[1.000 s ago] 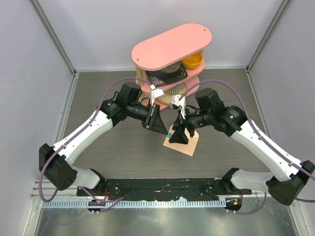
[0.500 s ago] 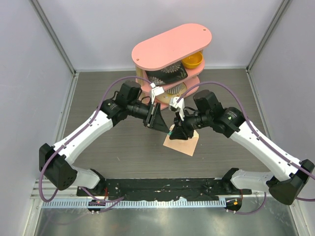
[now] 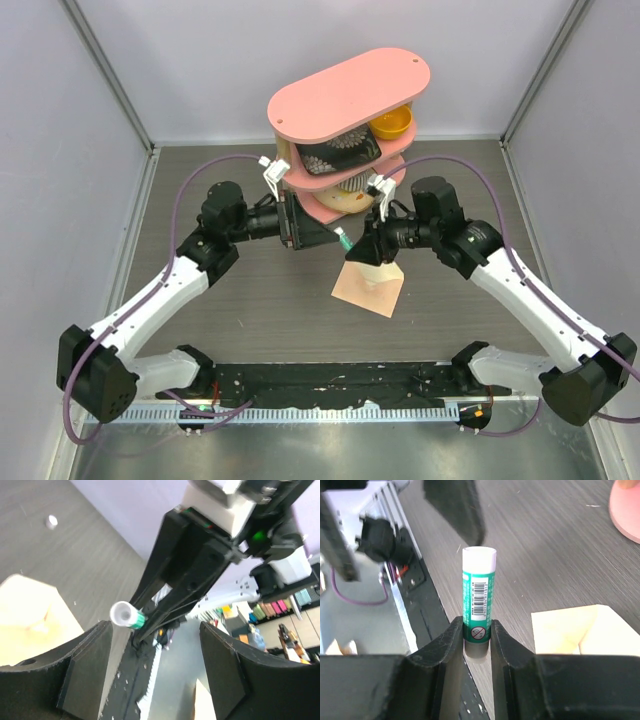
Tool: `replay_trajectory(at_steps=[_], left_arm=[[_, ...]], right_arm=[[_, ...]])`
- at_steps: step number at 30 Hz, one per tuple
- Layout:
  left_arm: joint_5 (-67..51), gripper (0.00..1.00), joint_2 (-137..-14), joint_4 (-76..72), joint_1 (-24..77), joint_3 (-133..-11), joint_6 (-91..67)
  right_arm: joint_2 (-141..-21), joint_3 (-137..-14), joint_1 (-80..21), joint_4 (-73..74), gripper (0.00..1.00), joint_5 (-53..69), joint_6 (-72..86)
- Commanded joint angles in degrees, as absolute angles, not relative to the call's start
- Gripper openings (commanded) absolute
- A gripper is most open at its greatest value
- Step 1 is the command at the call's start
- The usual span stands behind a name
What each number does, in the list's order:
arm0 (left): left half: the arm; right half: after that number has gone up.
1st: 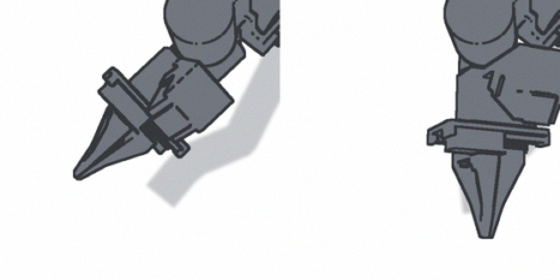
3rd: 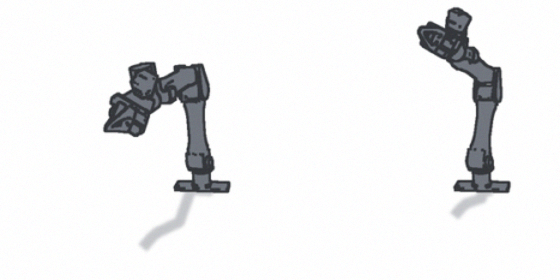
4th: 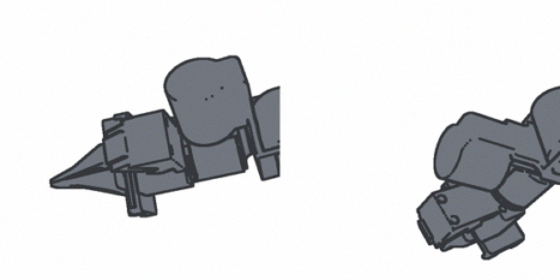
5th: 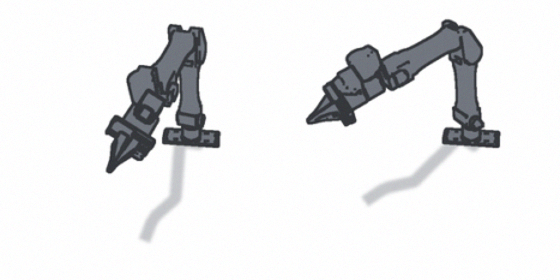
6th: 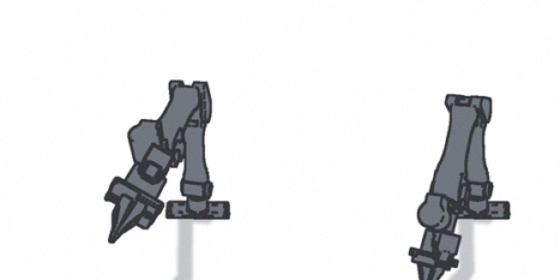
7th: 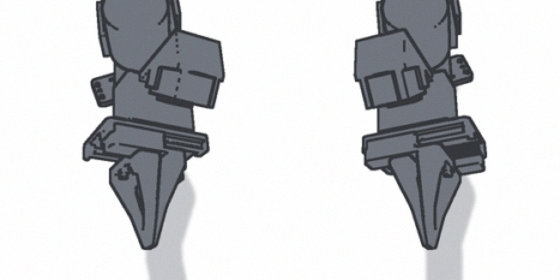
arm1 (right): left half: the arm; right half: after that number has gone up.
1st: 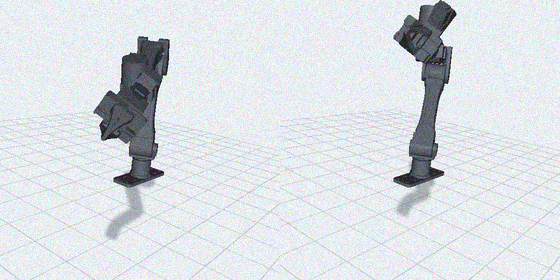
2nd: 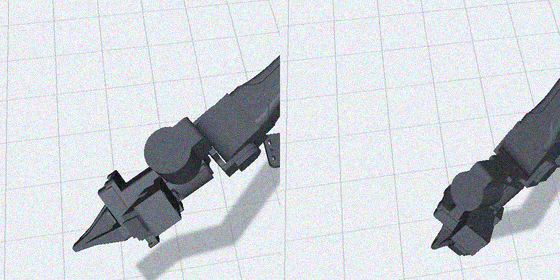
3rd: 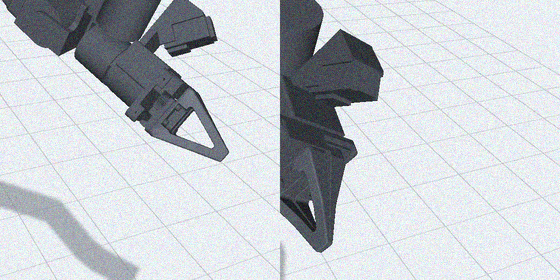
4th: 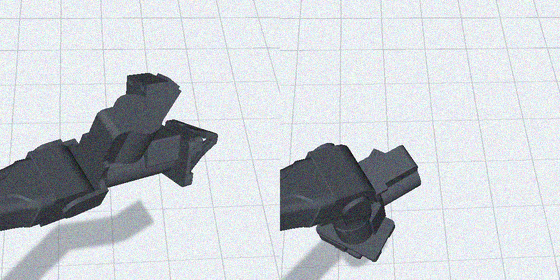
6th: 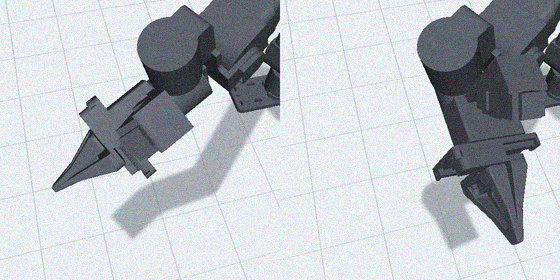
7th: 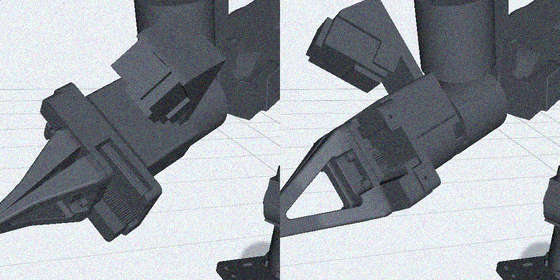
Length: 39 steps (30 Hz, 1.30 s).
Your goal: Place the letter into the envelope and seal it
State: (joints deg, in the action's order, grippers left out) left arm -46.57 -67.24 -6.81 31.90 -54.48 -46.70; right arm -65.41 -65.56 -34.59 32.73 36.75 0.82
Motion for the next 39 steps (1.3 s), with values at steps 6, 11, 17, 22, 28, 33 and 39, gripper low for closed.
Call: replay_trajectory(at_steps=[6, 11, 17, 22, 28, 33, 39], left_arm=[[-35.6, 0.65, -70.57, -23.03, 32.87, -54.05, -54.14], [-35.07, 0.58, -72.59, -23.03, 33.84, -54.75, -55.63], [-34.98, 0.47, -73.12, -21.89, 35.51, -54.49, -55.98], [-35.25, 0.44, -72.25, -20.57, 35.86, -52.39, -57.3], [-35.77, 0.15, -72.07, -21.97, 35.95, -51.5, -58.53], [-37.79, 0.0, -71.98, -20.4, 35.77, -51.33, -58.28], [-36.83, 0.0, -70.57, -4.17, 36.82, -49.48, -49.15]], right_arm=[[-60.29, -56.17, -31.64, 6.34, 0.01, 38.32, 29.7], [-59.68, -52.12, -31.64, 0.35, 0.01, 37.79, 35.33], [-59.5, -51.42, -31.64, -1.85, 0.01, 36.04, 35.95], [-59.06, -51.15, -31.64, -2.11, 0.01, 35.16, 35.68], [-59.5, -50.71, -31.73, -3.07, 0.01, 36.56, 35.6], [-60.64, -56.13, -31.12, 6.87, 0.52, 39.9, 28.6], [-65.55, -66.86, -18.77, 36.96, 0.68, 37.62, 0.95]])
